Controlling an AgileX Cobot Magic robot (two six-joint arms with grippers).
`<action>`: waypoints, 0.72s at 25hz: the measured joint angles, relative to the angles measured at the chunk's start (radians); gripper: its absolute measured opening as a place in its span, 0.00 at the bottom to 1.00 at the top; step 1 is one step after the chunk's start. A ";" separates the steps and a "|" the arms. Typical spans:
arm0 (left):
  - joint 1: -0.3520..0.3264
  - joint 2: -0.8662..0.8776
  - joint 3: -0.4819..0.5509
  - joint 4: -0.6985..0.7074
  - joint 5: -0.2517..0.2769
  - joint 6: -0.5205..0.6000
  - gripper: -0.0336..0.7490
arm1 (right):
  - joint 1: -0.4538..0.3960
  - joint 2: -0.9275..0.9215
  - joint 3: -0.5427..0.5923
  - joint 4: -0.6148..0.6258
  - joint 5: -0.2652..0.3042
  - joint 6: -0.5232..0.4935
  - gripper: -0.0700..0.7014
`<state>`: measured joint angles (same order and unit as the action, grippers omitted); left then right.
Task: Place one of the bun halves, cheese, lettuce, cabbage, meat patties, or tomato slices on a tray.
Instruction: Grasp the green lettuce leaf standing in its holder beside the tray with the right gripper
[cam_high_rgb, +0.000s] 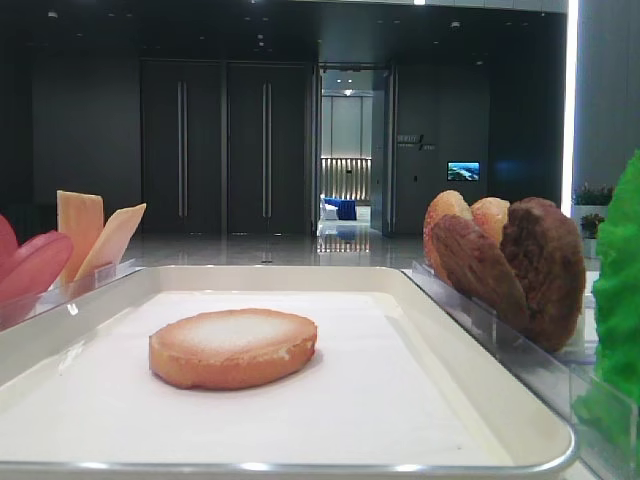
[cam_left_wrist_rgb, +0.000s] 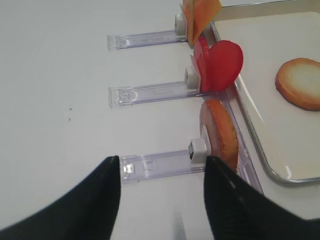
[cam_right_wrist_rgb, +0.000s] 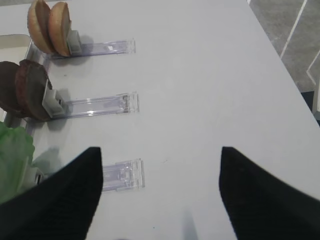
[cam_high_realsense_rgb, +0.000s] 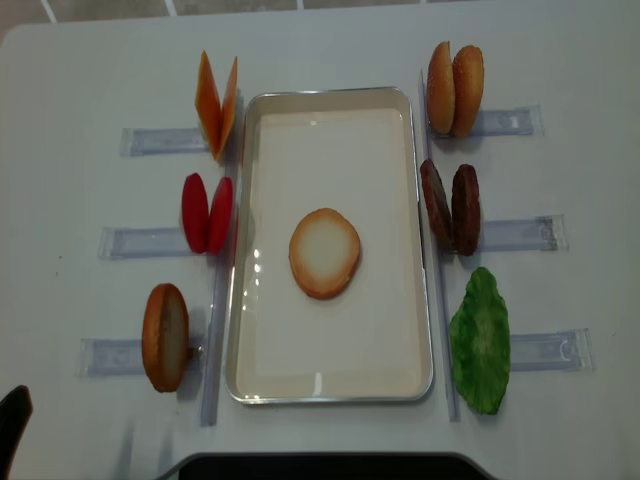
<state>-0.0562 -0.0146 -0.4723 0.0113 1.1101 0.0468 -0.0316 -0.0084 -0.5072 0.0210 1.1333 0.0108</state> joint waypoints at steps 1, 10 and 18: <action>0.000 0.000 0.000 0.000 0.000 0.000 0.56 | 0.000 0.000 0.000 0.000 0.000 0.000 0.70; 0.000 0.000 0.000 0.000 0.000 0.000 0.56 | 0.000 0.000 0.000 0.000 0.000 0.000 0.70; 0.000 0.000 0.000 0.000 0.000 0.000 0.56 | 0.000 0.000 0.000 0.000 0.000 0.000 0.70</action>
<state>-0.0562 -0.0146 -0.4723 0.0113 1.1101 0.0468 -0.0316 -0.0084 -0.5072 0.0210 1.1333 0.0108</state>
